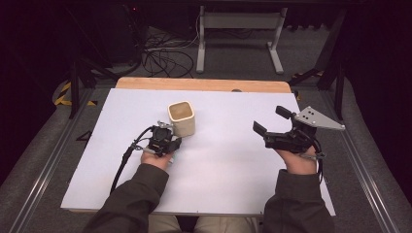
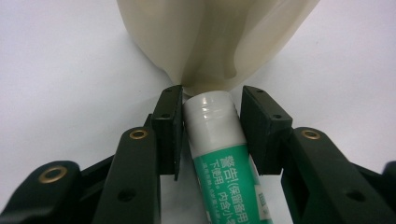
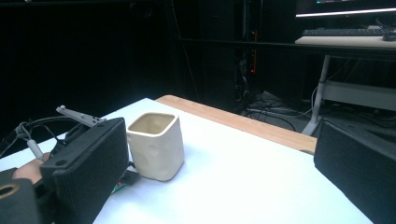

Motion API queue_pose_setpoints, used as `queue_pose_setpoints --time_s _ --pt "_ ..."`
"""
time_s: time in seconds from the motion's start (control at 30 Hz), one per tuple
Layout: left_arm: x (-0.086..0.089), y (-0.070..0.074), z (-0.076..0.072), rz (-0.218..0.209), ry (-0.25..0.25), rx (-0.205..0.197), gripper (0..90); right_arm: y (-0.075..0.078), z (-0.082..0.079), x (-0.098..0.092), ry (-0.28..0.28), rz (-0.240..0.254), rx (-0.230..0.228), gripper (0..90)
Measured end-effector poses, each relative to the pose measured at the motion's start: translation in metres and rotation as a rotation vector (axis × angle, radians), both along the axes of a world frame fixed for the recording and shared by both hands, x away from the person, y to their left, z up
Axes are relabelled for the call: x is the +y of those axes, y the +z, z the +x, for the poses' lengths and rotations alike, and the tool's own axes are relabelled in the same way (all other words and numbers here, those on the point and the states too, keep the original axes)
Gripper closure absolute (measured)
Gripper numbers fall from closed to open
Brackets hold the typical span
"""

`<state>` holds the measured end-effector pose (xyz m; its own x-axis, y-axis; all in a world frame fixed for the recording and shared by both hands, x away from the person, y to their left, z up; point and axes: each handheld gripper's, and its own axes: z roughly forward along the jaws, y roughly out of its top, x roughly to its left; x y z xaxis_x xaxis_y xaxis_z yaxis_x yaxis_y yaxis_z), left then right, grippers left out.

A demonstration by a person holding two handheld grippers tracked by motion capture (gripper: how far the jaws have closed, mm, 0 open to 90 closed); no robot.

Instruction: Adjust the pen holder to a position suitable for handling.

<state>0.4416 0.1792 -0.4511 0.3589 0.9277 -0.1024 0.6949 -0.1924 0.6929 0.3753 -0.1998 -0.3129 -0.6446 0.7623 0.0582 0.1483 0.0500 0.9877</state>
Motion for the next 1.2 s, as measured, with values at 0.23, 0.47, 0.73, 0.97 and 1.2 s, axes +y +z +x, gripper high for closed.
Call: queue_pose_setpoints --time_s 0.23,0.47,0.73,0.97,1.2 --pt "0.005 0.006 -0.003 -0.046 -0.007 -0.016 61.7 0.000 0.000 0.002 0.003 -0.003 0.001 3.6" --pt "0.011 0.018 -0.011 -0.096 -0.020 -0.051 63.2 -0.002 0.001 0.004 0.012 -0.011 0.005 4.2" --pt "0.014 0.030 -0.018 -0.119 -0.032 -0.093 64.8 -0.003 0.002 0.010 0.028 -0.017 0.013 4.5" --pt "0.014 0.036 -0.022 -0.126 -0.044 -0.116 65.1 -0.005 0.004 0.014 0.041 -0.025 0.021 4.5" --pt "0.010 0.048 -0.028 -0.136 -0.068 -0.158 65.3 -0.008 0.006 0.019 0.057 -0.039 0.025 4.5"
